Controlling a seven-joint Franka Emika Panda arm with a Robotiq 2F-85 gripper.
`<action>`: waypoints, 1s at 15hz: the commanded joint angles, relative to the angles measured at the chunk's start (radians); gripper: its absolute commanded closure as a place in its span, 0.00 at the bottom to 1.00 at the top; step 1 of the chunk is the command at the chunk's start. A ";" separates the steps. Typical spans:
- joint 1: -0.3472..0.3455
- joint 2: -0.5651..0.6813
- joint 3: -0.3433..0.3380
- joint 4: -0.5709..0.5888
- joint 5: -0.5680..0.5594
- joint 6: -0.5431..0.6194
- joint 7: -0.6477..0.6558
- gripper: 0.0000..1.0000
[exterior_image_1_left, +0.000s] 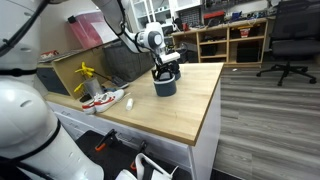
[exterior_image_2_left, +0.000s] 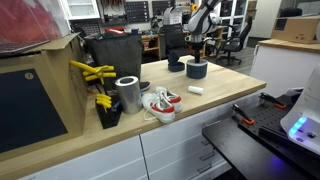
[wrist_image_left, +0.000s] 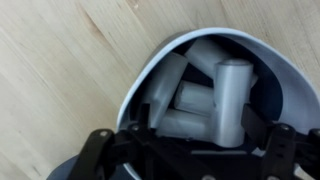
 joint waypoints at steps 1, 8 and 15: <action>0.007 -0.005 0.009 0.021 0.020 -0.050 0.019 0.09; 0.023 0.035 0.008 0.033 0.018 -0.040 0.040 0.20; 0.043 0.053 -0.003 0.036 -0.004 0.011 0.059 0.63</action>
